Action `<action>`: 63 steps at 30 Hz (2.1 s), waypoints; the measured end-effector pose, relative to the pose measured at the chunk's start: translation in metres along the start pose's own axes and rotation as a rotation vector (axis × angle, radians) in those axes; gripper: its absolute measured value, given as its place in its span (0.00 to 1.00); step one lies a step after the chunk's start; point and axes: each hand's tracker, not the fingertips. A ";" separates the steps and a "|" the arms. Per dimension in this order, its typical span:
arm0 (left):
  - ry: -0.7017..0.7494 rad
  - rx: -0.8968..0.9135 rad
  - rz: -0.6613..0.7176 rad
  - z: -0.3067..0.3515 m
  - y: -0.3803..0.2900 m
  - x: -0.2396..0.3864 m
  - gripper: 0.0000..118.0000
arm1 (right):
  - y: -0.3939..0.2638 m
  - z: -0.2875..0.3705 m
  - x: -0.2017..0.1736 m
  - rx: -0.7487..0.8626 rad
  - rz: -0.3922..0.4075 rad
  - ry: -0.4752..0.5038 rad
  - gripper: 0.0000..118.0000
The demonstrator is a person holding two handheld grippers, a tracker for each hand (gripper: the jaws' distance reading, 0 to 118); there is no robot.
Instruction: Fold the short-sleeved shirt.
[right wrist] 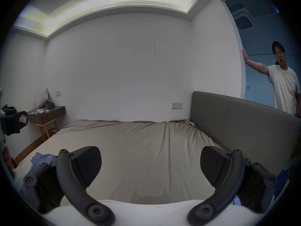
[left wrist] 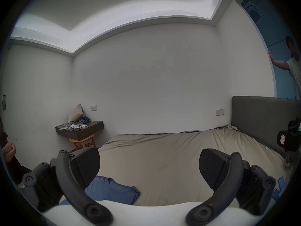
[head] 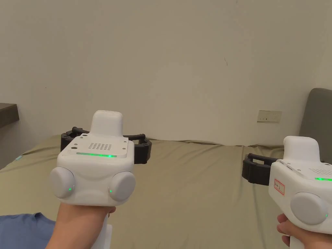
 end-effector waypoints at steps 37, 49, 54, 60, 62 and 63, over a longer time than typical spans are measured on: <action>0.010 -0.528 1.088 -0.050 -0.116 -0.106 1.00 | -0.040 -0.010 -0.096 0.195 1.497 -0.093 1.00; 0.016 0.037 0.040 0.000 -0.005 0.010 1.00 | 0.011 -0.003 -0.004 -0.007 -0.171 0.062 1.00; -0.069 -0.087 0.104 -0.011 -0.011 0.011 1.00 | 0.005 -0.004 -0.011 0.017 -0.031 0.013 1.00; -0.045 -0.043 0.075 -0.007 -0.009 0.010 1.00 | 0.009 0.002 -0.004 0.049 -0.084 0.037 1.00; -0.035 -0.051 0.064 -0.004 -0.007 0.010 1.00 | 0.009 0.002 -0.004 0.051 -0.079 0.031 1.00; -0.038 -0.048 0.065 -0.003 -0.007 0.010 1.00 | 0.008 0.002 -0.004 0.050 -0.073 0.029 1.00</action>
